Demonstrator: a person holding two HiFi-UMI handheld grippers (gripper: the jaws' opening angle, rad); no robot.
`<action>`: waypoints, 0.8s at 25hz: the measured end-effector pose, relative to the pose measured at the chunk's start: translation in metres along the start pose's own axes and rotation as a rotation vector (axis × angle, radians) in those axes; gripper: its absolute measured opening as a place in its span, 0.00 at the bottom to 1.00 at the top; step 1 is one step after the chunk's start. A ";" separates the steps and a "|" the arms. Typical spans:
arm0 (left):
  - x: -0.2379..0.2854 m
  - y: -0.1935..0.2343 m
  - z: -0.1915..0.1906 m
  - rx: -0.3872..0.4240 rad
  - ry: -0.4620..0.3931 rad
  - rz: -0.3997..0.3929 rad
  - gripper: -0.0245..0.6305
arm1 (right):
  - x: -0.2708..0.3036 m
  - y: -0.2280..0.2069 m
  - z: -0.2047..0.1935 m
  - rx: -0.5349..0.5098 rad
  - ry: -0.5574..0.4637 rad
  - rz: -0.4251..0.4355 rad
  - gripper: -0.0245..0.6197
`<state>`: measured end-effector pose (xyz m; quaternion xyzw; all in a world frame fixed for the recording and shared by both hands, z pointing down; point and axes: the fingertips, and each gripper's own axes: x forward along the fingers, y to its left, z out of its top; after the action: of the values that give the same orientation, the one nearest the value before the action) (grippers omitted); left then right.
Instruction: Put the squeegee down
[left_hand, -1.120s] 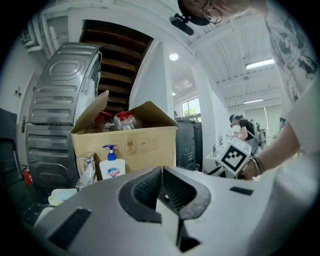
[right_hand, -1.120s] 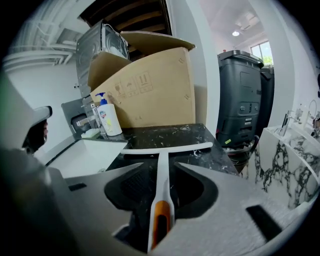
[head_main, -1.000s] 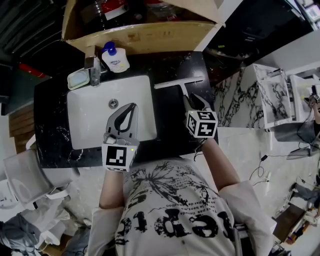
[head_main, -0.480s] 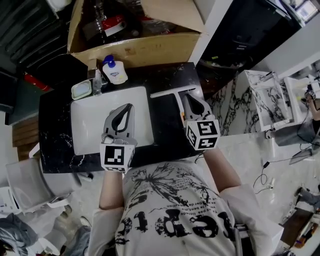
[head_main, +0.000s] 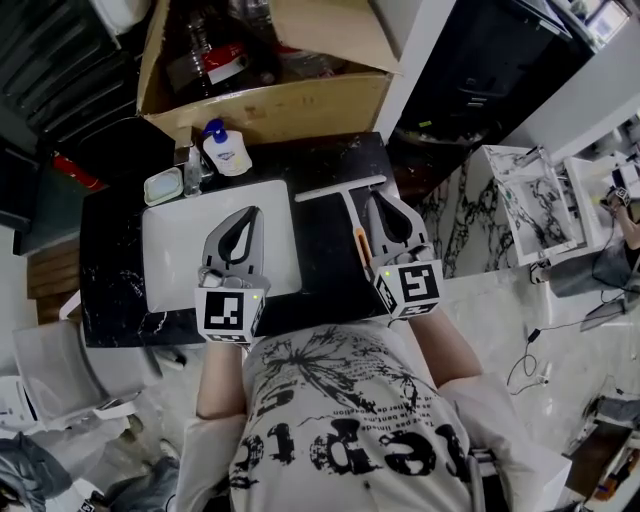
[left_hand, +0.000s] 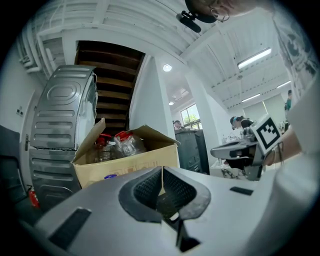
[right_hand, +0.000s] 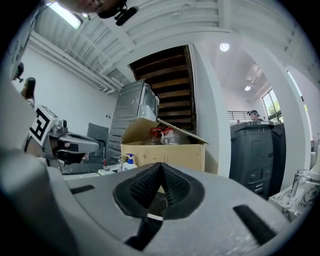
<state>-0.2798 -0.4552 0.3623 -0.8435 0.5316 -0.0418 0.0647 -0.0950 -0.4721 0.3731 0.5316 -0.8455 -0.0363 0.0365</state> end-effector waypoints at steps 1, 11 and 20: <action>0.000 -0.001 0.000 -0.002 0.002 0.003 0.05 | -0.001 0.000 -0.003 -0.002 0.000 0.005 0.03; -0.002 -0.007 -0.001 0.007 0.012 0.023 0.05 | -0.004 -0.004 -0.019 -0.008 0.048 0.032 0.02; 0.000 -0.012 0.000 -0.005 0.044 0.014 0.05 | -0.004 0.003 -0.010 -0.012 0.030 0.054 0.02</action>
<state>-0.2693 -0.4498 0.3638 -0.8389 0.5388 -0.0585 0.0511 -0.0950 -0.4674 0.3831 0.5089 -0.8586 -0.0323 0.0532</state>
